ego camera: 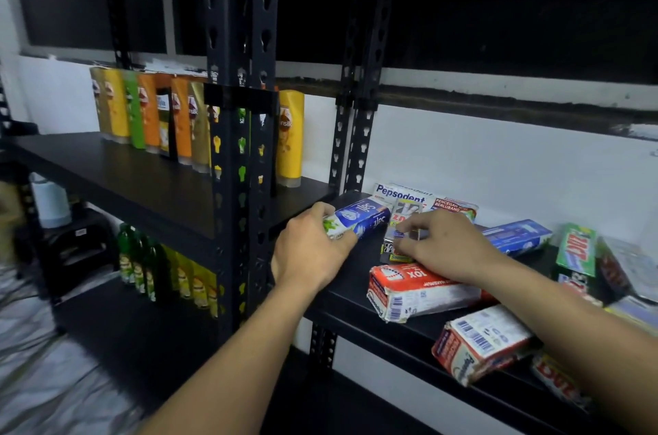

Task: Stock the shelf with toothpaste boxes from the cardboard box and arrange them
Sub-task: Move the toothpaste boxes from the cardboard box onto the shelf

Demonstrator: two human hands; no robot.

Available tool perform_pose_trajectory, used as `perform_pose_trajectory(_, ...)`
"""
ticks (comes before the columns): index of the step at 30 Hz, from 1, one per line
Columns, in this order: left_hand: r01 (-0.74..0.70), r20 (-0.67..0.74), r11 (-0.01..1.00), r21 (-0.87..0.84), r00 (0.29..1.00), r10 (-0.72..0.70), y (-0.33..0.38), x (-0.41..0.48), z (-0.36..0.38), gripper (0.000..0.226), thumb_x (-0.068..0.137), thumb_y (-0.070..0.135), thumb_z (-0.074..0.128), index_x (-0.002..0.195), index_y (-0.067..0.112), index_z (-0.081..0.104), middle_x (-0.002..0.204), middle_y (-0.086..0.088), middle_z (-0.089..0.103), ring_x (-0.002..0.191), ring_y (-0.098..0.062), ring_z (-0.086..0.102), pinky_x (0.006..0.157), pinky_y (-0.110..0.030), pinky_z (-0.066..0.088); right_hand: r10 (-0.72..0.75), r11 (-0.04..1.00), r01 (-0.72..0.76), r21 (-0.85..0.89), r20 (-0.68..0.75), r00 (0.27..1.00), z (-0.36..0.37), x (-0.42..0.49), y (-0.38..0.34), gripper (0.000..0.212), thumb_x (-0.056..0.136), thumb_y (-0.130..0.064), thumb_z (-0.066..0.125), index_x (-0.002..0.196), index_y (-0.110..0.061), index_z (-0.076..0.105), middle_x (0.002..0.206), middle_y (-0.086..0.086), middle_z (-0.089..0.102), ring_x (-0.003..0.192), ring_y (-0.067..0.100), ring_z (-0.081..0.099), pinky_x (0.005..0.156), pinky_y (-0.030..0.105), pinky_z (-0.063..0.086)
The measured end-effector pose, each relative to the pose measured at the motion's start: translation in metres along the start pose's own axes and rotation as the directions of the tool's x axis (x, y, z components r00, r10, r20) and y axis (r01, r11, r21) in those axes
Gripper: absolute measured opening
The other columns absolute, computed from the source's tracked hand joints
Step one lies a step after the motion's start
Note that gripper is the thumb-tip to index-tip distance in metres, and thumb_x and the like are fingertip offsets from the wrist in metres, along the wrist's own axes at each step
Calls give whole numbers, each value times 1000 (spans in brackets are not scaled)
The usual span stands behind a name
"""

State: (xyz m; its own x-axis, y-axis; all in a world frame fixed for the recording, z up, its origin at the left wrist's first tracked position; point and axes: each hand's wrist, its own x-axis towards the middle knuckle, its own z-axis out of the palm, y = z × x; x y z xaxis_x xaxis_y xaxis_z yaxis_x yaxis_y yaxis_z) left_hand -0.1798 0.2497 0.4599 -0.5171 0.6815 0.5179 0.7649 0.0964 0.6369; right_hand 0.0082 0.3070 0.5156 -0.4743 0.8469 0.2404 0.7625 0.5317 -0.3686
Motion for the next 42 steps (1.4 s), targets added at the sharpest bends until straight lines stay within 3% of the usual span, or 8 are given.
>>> perform_pose_trajectory(9, 1, 36, 1000, 12, 999, -1, -2, 2, 1, 42, 77, 56, 68, 111, 33, 60, 108, 8, 69, 93, -17, 64, 70, -30, 51, -48, 996, 51, -70, 33, 998, -20, -20, -1, 36, 90, -45, 64, 124, -33, 64, 115, -5, 66, 101, 11, 58, 84, 23, 41)
perform_pose_trajectory(12, -11, 65, 1000, 10, 998, 10, 1, -1, -3, 44, 79, 58, 65, 113, 31, 60, 115, 6, 67, 101, -20, 62, 82, -34, 51, -67, 988, 69, -136, 17, 998, -36, -44, -2, 38, 92, -45, 59, 128, -33, 61, 123, -6, 66, 114, 15, 57, 93, 26, 43)
perform_pose_trajectory(15, -123, 44, 989, 85, 992, 119, 8, -8, -13, 48, 83, 56, 62, 120, 27, 60, 130, 7, 61, 119, -20, 53, 101, -42, 39, -101, 976, 97, -194, -12, 995, -51, -75, 2, 33, 92, -46, 56, 123, -35, 62, 128, -5, 64, 121, 18, 53, 97, 28, 41)
perform_pose_trajectory(18, -224, 10, 970, 100, 975, 224, 23, -24, -29, 45, 86, 53, 59, 123, 27, 60, 136, 9, 57, 126, -18, 47, 103, -40, 30, -103, 960, 96, -265, -13, 995, -63, -106, 7, 44, 92, -51, 54, 131, -32, 58, 133, 0, 62, 124, 22, 54, 101, 32, 43)
perform_pose_trajectory(24, -544, 139, 818, 184, 839, 526, 77, -85, -71, 50, 87, 58, 50, 129, 31, 55, 134, 12, 57, 126, -15, 45, 103, -39, 28, -146, 937, 98, -334, -121, 982, -72, -169, 6, 57, 91, -53, 52, 140, -25, 50, 140, -4, 56, 126, 25, 49, 105, 38, 40)
perform_pose_trajectory(31, -728, 187, 629, 271, 681, 708, 104, -181, -99, 47, 84, 50, 51, 120, 22, 63, 128, 5, 63, 121, -22, 51, 103, -43, 33, -169, 915, 50, -401, -269, 948, -53, -260, 6, 53, 90, -48, 55, 137, -25, 52, 141, -3, 54, 123, 28, 46, 106, 43, 38)
perform_pose_trajectory(36, -785, 340, 571, 240, 619, 708, 89, -238, -83, 47, 87, 51, 48, 123, 23, 61, 128, 7, 62, 118, -20, 52, 101, -41, 34, -104, 937, -14, -348, -317, 943, -14, -314, 18, 48, 88, -43, 57, 133, -25, 56, 136, -7, 57, 117, 25, 48, 99, 41, 42)
perform_pose_trajectory(42, -790, 582, 577, 208, 574, 576, 50, -288, -24, 43, 89, 50, 44, 122, 25, 56, 124, 7, 61, 115, -20, 50, 99, -40, 32, 56, 965, -103, -239, -197, 979, 54, -359, 65, 46, 92, -40, 54, 135, -24, 54, 135, -8, 57, 121, 22, 46, 102, 38, 42)
